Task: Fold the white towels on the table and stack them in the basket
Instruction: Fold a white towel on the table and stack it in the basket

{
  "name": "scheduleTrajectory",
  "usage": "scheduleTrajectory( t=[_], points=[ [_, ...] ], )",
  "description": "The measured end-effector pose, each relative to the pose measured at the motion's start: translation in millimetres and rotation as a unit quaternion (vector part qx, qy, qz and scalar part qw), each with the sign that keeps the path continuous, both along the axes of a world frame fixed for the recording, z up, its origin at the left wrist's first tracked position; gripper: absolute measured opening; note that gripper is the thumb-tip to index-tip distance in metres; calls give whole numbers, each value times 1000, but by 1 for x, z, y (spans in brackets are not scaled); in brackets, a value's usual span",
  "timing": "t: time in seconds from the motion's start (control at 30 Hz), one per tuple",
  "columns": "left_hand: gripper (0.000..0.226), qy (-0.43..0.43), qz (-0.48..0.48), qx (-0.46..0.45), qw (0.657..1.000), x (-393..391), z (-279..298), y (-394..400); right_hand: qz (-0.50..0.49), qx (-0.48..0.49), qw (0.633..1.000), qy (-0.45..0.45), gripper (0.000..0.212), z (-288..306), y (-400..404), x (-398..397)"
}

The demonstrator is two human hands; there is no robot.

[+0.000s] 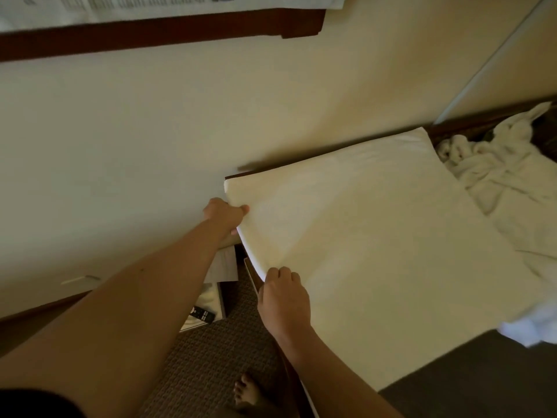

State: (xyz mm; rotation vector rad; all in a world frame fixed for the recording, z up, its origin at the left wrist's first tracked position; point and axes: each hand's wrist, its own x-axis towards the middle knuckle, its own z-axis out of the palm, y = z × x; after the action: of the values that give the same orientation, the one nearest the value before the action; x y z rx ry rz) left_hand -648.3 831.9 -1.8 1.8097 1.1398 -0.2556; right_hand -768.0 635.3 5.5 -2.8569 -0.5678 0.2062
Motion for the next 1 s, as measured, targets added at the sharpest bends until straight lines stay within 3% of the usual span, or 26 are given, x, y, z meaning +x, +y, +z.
scheduleTrajectory(
  t=[0.13, 0.27, 0.33, 0.43, 0.53, 0.7, 0.8, 1.0],
  points=[
    [35, -33, 49, -64, 996, -11, 7, 9, -22, 2, 999, 50, 34, 8, 12, -5],
    [27, -47, 53, -31, 997, -20, 13, 15, -22, -20, 995, 93, 46, 11, 19, -11],
    [25, -50, 53, 1, 997, -23, 18, 18, -30, -6, 996, 86, 40, 14, 23, -13],
    [22, -62, 68, 36, 995, -27, 27, 26, -9, 42, 995, 88, 15, 24, 26, -14],
    [22, -79, 108, 53, 990, -39, 36, 39, -7, 106, 979, 174, 18, 40, 36, -9],
    [19, -129, 158, 43, 978, -51, 60, 48, -38, 184, 953, 240, 15, 63, 42, 1],
    [19, -176, 166, 11, 970, -45, 82, 38, -99, 276, 925, 240, 31, 79, 33, 11],
    [21, -225, 134, -17, 965, -9, 120, -10, -131, 311, 924, 182, 39, 98, -11, 43]
  ],
)
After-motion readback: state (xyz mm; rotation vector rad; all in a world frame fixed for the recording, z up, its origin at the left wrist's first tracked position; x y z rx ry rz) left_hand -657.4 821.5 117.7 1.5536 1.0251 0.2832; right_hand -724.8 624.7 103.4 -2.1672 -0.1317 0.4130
